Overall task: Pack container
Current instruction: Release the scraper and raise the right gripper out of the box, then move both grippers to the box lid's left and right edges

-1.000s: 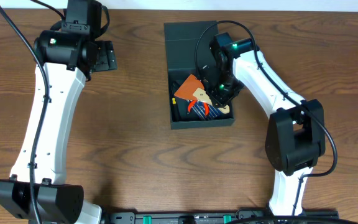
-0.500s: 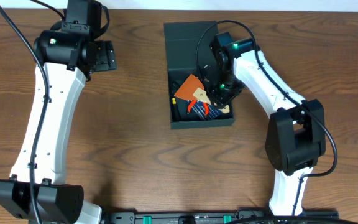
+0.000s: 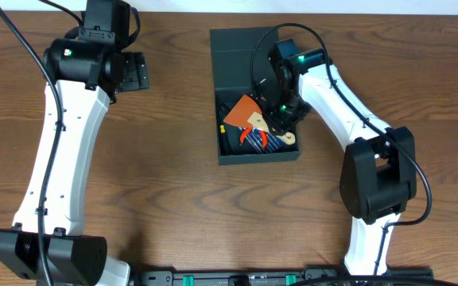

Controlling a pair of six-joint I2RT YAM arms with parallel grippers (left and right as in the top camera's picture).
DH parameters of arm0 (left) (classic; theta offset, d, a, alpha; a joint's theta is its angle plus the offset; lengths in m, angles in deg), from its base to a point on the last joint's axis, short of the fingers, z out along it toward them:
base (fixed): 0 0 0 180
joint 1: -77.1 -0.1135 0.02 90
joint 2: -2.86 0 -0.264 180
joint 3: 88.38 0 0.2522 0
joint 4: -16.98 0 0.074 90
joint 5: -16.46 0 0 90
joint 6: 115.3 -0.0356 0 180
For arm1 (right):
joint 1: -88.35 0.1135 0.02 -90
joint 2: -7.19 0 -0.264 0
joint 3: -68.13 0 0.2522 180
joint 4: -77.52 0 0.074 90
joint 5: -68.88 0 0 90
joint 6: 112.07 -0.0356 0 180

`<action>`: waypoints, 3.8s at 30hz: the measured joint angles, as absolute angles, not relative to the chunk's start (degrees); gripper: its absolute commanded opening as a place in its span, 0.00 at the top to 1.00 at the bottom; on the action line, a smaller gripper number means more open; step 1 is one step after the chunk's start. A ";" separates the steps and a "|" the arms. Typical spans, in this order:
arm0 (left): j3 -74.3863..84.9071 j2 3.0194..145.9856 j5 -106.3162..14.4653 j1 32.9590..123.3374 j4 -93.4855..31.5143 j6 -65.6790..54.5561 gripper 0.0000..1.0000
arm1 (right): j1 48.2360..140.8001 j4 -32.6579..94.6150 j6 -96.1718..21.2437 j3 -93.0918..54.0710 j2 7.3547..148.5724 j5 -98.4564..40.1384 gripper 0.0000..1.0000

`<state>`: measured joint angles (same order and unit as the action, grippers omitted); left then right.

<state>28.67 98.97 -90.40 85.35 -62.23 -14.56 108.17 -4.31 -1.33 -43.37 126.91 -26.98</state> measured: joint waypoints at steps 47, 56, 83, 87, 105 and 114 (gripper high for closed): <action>28.67 98.97 -90.40 85.35 -62.25 -14.53 0.01 | 107.62 -1.23 -5.68 -48.57 126.91 -31.84 0.48; 28.67 98.97 -90.40 85.35 -62.23 -14.53 0.01 | 106.59 -6.28 -13.90 -70.34 126.89 -28.91 0.99; 28.60 98.97 -78.34 85.35 -52.33 -19.95 0.94 | 87.78 -14.95 -17.31 -75.32 126.08 -27.20 0.99; 28.34 98.97 -66.43 85.35 -47.15 -24.78 0.94 | 85.92 -14.52 -14.06 -75.32 126.08 -32.23 0.99; 27.88 116.24 -21.14 82.22 -42.76 -36.89 0.94 | 80.67 2.16 -5.03 -53.51 126.06 -55.90 0.99; 27.88 123.65 -16.99 79.06 -41.36 -32.37 0.94 | 80.67 11.01 -9.62 -42.49 126.06 -60.71 0.99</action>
